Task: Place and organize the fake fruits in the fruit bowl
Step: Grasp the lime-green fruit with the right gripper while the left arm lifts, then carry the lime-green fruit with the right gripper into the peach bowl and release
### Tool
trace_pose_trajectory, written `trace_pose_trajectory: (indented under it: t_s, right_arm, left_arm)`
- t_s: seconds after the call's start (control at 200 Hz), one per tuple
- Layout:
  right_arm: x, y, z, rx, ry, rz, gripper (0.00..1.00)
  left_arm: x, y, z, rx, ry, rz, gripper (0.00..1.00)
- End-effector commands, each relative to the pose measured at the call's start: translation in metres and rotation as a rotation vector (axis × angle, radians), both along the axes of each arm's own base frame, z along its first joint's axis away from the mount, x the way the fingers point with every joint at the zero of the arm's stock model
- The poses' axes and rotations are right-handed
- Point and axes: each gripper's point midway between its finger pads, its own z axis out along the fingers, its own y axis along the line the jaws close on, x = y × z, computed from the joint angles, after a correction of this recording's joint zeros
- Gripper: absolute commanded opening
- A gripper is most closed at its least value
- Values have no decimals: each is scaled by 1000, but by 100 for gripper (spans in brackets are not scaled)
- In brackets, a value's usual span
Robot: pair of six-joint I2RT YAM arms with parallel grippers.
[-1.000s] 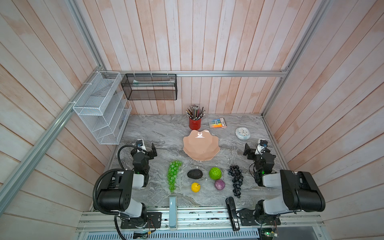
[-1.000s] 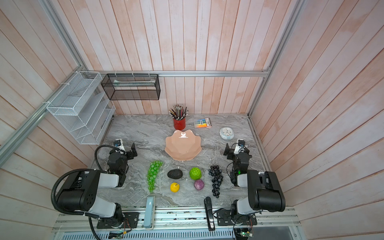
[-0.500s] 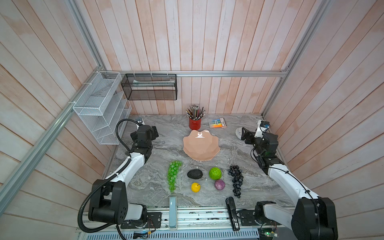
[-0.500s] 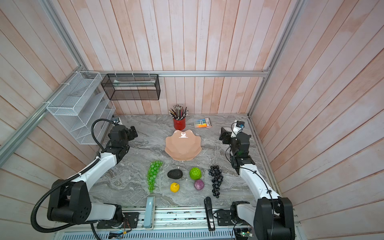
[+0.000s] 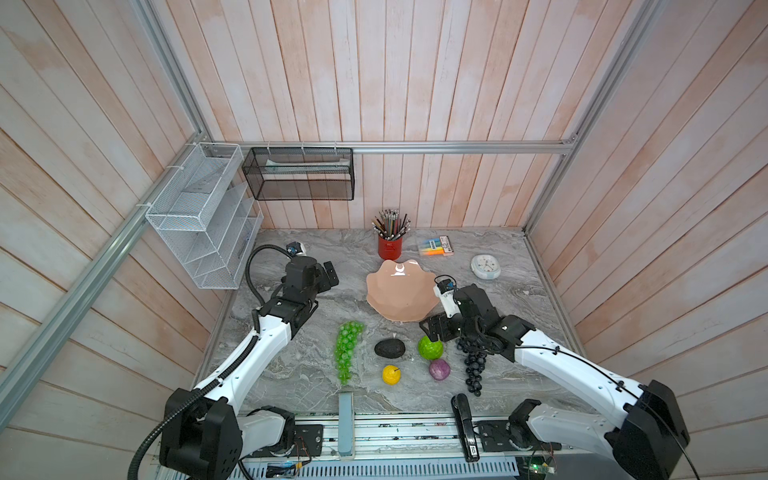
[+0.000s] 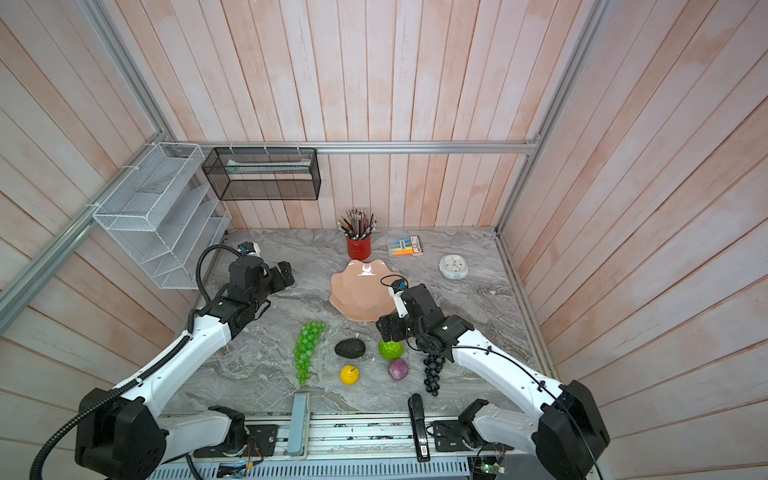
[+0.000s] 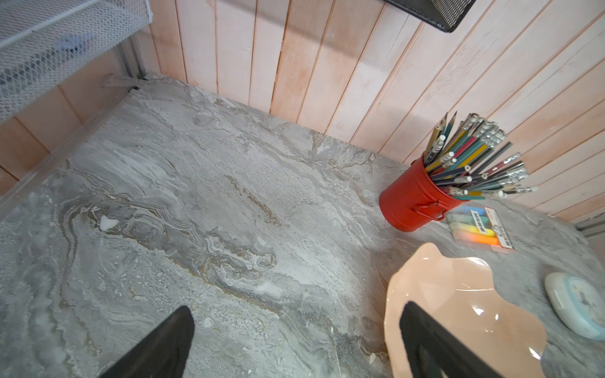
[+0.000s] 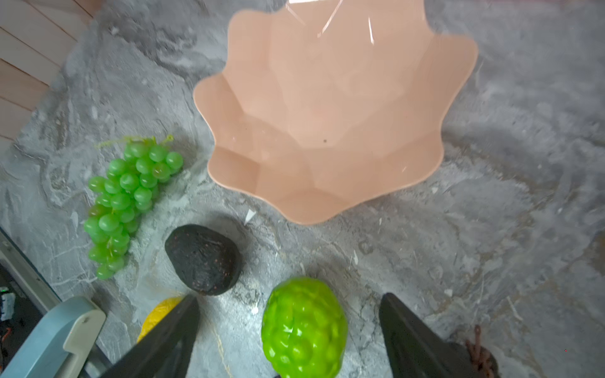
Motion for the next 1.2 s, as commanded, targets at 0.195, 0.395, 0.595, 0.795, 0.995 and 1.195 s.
trace_pose_trajectory:
  t_s: [0.195,0.395,0.595,0.795,0.995,1.195]
  right_arm:
    - [-15,7,-53,-124,236,72,90]
    - [-18,4,-73,-168,257,65,89]
    - [-16,7,-86,-189,272,79,84]
    - [-25,9,-100,-223,306,105,83]
    - [-27,7,-107,-240,313,100,71]
    - [-32,0,-101,-243,304,96,54]
  left_arm:
    - [3,-5,-14,-46,25,3,100]
    - [6,-7,-12,-59,12,-3,100]
    - [9,-11,-12,-72,21,-16,100]
    - [10,-13,-14,-82,36,-21,100]
    - [10,-13,-15,-89,37,-15,100]
    - [10,-12,-16,-89,40,-8,100]
